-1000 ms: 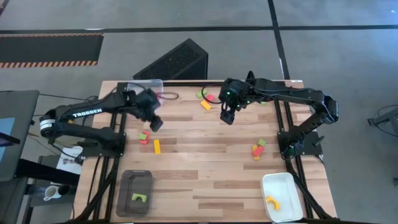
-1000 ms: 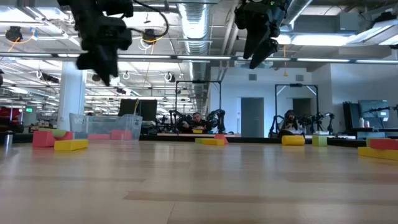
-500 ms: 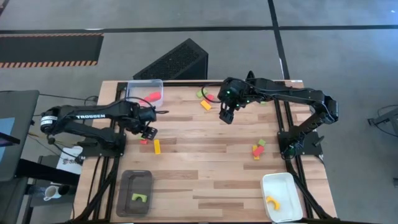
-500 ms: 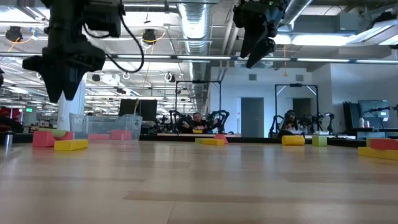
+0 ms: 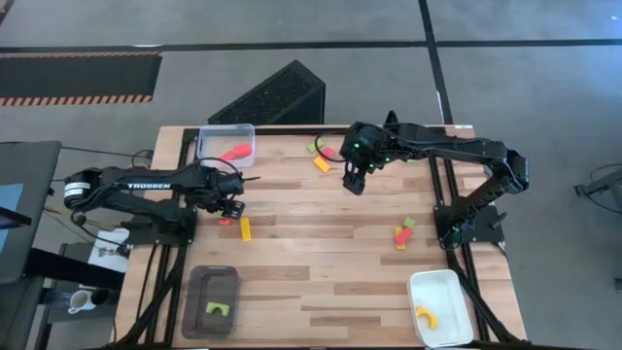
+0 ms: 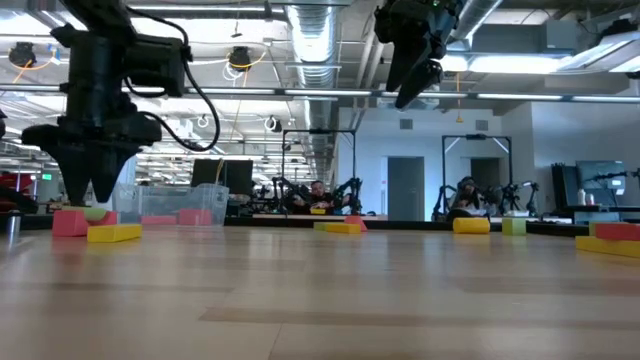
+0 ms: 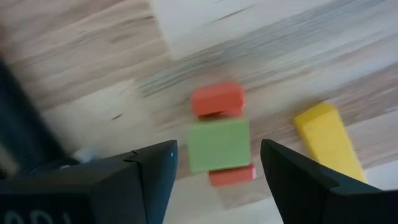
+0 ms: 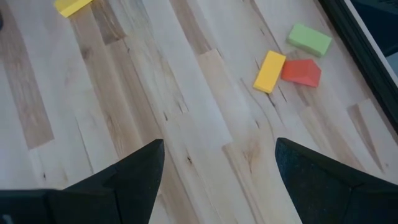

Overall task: Sort & place blocks by color
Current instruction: Put the green block into the black transparent bin

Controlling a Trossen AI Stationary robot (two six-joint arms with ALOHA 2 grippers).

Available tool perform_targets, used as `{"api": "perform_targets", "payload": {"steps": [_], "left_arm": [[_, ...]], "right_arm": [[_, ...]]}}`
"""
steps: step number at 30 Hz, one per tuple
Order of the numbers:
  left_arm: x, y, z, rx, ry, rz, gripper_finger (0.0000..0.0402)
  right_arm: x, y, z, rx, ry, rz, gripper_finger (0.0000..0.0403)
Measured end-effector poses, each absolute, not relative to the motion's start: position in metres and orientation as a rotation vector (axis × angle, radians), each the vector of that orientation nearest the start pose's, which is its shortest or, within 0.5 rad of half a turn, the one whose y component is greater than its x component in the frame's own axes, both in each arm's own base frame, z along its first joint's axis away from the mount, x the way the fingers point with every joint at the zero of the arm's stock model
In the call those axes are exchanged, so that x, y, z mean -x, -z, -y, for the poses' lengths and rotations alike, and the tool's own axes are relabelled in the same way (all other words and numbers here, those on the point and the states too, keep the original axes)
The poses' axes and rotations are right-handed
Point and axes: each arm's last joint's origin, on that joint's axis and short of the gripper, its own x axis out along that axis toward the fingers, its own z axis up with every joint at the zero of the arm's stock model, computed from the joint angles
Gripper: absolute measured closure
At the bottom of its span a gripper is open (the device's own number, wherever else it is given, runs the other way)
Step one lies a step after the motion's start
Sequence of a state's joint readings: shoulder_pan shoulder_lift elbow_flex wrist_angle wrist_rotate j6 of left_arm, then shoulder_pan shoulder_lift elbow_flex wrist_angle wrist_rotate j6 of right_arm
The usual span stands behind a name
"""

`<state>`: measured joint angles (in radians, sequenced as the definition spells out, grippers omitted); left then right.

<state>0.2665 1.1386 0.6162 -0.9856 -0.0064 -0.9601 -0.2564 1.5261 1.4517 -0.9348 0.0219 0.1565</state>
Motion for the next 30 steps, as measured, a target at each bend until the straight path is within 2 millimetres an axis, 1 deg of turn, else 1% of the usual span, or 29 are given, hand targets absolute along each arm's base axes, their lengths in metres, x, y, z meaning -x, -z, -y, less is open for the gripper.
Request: {"api": "perform_targets", "payload": {"steps": [5,19,23,30], "left_arm": [[-0.150,-0.169,-0.041,0.964,-0.930,-1.286,0.0187],[-0.153,-0.169,-0.043,0.931,-0.927,-1.258,0.0187],[-0.154,-0.165,-0.043,0.924,-0.936,-1.284,0.0187],[-0.160,-0.152,-0.044,0.907,-0.945,-1.379,0.0187]], "right_arm": [[-0.299,-0.327,0.077,-0.263,0.329,-0.985,0.0075],[-0.299,-0.327,0.076,-0.274,0.335,-0.982,0.0075],[-0.299,-0.327,0.076,-0.274,0.336,-0.981,0.0075],[-0.299,-0.327,0.076,-0.274,0.336,-0.980,0.0075]]}}
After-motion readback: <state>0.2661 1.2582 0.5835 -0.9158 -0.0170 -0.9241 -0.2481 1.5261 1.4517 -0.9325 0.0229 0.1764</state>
